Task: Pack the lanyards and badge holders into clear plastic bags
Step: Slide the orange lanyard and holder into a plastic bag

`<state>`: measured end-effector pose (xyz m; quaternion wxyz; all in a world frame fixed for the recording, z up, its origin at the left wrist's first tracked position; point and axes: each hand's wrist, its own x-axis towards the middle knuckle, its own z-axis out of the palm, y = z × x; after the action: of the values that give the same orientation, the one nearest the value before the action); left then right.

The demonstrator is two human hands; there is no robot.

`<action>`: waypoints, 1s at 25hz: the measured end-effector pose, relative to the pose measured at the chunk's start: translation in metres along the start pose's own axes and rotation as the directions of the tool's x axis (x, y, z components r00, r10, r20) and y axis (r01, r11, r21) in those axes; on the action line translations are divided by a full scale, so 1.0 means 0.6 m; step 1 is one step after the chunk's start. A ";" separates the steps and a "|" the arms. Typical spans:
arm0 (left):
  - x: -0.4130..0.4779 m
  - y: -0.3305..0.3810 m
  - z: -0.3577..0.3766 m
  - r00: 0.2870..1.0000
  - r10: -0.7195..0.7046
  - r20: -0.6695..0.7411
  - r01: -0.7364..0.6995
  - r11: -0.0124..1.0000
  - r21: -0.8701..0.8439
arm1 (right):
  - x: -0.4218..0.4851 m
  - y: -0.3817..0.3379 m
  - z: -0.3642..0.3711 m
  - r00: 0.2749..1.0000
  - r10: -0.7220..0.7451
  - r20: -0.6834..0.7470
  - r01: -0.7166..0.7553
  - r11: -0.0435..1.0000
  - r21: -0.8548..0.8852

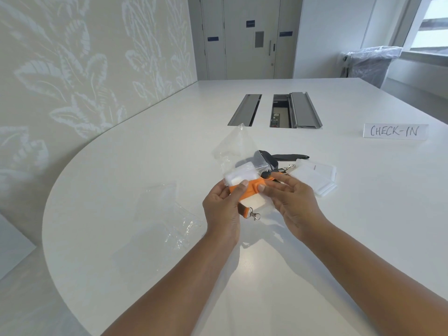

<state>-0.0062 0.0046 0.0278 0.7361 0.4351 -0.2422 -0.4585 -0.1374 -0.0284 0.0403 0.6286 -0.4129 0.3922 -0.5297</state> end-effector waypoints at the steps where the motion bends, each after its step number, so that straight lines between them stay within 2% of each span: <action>1: -0.001 0.001 0.000 1.000 0.005 -0.004 -0.005 0.999 0.041 | 0.000 0.000 0.000 0.999 0.040 0.036 -0.040 0.999 0.012; 6: 0.000 0.001 -0.003 0.993 0.099 0.065 -0.113 0.952 0.286 | 0.005 -0.009 -0.006 0.996 0.053 0.069 -0.055 0.998 0.024; 10: -0.003 0.005 0.000 0.988 0.069 0.139 -0.110 0.942 0.317 | 0.012 -0.022 -0.016 0.988 0.054 0.144 -0.062 0.997 0.054; 13: -0.013 0.001 0.004 0.983 0.015 0.182 -0.077 0.937 0.341 | 0.013 -0.030 -0.022 0.990 0.050 0.134 -0.054 0.998 0.030; 19: -0.019 -0.005 0.008 0.999 0.044 0.025 -0.047 0.990 0.134 | 0.011 -0.017 -0.021 0.998 -0.056 -0.001 0.056 0.998 -0.033; 25: -0.012 -0.002 0.001 0.992 0.085 -0.095 -0.075 0.992 0.105 | 0.012 -0.005 -0.017 0.994 -0.113 0.007 0.113 0.988 -0.108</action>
<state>-0.0107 0.0103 0.0273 0.7421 0.4841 -0.2454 -0.3934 -0.1471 -0.0368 0.0388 0.5745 -0.4680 0.3961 -0.5423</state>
